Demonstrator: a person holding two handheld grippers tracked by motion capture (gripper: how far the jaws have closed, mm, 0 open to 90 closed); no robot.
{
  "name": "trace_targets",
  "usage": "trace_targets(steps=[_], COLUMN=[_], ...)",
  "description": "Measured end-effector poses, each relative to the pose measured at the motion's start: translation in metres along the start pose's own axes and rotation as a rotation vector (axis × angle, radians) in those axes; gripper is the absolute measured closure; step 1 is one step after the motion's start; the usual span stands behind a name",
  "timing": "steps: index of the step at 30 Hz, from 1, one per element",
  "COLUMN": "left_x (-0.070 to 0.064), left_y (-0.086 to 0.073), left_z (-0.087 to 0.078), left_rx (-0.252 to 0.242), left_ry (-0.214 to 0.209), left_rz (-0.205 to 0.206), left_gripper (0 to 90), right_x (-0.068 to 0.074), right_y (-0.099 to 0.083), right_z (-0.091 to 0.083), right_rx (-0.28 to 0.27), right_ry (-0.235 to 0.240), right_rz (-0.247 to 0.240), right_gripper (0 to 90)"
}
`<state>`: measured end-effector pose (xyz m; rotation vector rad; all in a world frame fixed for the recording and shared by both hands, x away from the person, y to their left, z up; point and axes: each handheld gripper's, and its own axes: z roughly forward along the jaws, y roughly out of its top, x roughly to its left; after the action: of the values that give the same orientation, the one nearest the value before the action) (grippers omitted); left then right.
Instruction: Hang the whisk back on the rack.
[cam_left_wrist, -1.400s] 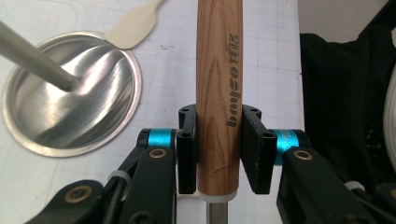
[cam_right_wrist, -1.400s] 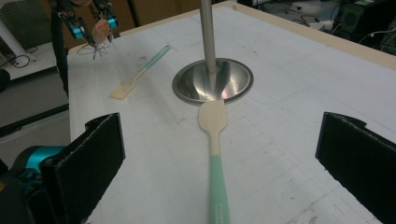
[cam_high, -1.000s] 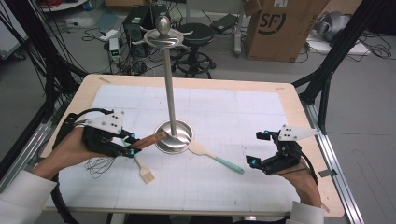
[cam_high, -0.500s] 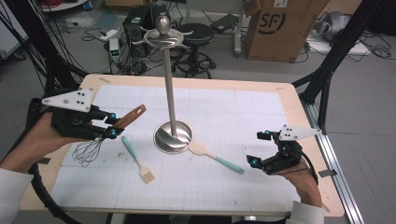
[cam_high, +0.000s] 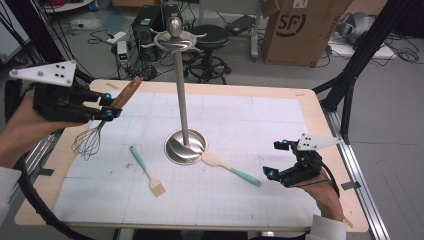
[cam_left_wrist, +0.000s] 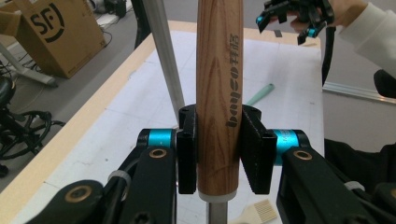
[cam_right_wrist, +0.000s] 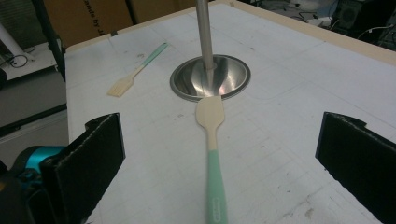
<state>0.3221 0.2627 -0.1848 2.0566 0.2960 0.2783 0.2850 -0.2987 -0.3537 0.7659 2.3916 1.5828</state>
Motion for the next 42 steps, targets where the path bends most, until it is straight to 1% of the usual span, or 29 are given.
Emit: trace_targets(steps=[4,7,9,13,14,16,17,21,23,24,26,27,28,29,31,32,34,36,37,40,42], left_x=[0.007,0.012,0.016,0.020,0.021,0.023,0.024,0.028,0.031,0.032,0.034,0.035,0.036,0.037,0.037,0.037,0.036,0.036,0.036,0.037,0.038], left_y=[0.013,0.022,0.027,0.036,0.037,0.040,0.041,0.042,0.041,0.041,0.040,0.040,0.040,0.039,0.039,0.040,0.040,0.041,0.041,0.041,0.041], left_z=[-0.003,-0.004,-0.006,-0.005,-0.005,-0.005,-0.005,-0.005,-0.005,-0.005,-0.004,-0.004,-0.004,-0.003,-0.002,-0.001,0.000,0.002,0.002,0.004,0.005], left_rx=[-0.011,-0.023,-0.037,-0.042,-0.047,-0.051,-0.044,-0.048,-0.049,-0.044,-0.039,-0.040,-0.040,-0.044,-0.040,-0.036,-0.032,-0.026,-0.027,-0.029,-0.028], left_ry=[0.017,0.039,0.040,0.049,0.043,0.045,0.045,0.052,0.048,0.051,0.051,0.053,0.049,0.045,0.042,0.038,0.038,0.037,0.038,0.043,0.031], left_rz=[0.011,0.012,0.011,0.014,0.008,0.006,0.009,-0.001,-0.017,-0.016,-0.019,-0.025,-0.026,-0.036,-0.037,-0.037,-0.028,-0.035,-0.032,-0.041,-0.043], left_gripper=[70.0,70.0,70.0,70.0,70.0,70.0,70.0,70.0,70.0,70.0,70.0,70.0,70.0,70.0,70.0,70.0,70.0,70.0,70.0,70.0,70.0], right_x=[0.000,0.000,0.000,0.001,0.000,0.000,0.000,0.000,-0.001,-0.002,-0.002,-0.003,-0.003,-0.003,-0.003,-0.003,-0.003,-0.003,-0.003,-0.002,-0.002], right_y=[0.000,0.001,0.001,0.000,0.000,0.000,0.000,-0.001,-0.002,-0.002,-0.002,-0.002,-0.002,-0.002,-0.002,-0.002,-0.002,-0.002,-0.002,-0.002,-0.002], right_z=[0.001,0.001,0.002,0.002,0.002,0.002,0.002,0.001,0.000,0.000,0.000,0.000,0.000,0.001,0.002,0.002,0.003,0.003,0.003,0.004,0.003], right_rx=[-0.002,-0.003,-0.001,0.005,0.003,0.002,0.001,-0.001,-0.002,-0.007,-0.003,-0.006,-0.006,-0.005,-0.003,0.001,0.002,0.007,0.008,0.005,0.006], right_ry=[0.003,0.005,0.005,0.008,0.006,0.007,0.009,0.009,0.007,0.007,0.007,0.006,0.006,0.006,0.011,0.015,0.013,0.014,0.012,0.018,0.015], right_rz=[-0.004,-0.008,-0.005,0.000,-0.002,-0.004,0.000,0.001,0.003,-0.003,0.007,0.004,0.005,0.007,0.001,0.005,-0.002,0.007,0.007,-0.002,0.006], right_gripper=[0.1,0.1,0.1,0.1,0.1,0.1,0.1,0.1,0.1,0.1,0.1,0.1,0.1,0.1,0.1,0.1,0.1,0.1,0.1,0.1,0.1])
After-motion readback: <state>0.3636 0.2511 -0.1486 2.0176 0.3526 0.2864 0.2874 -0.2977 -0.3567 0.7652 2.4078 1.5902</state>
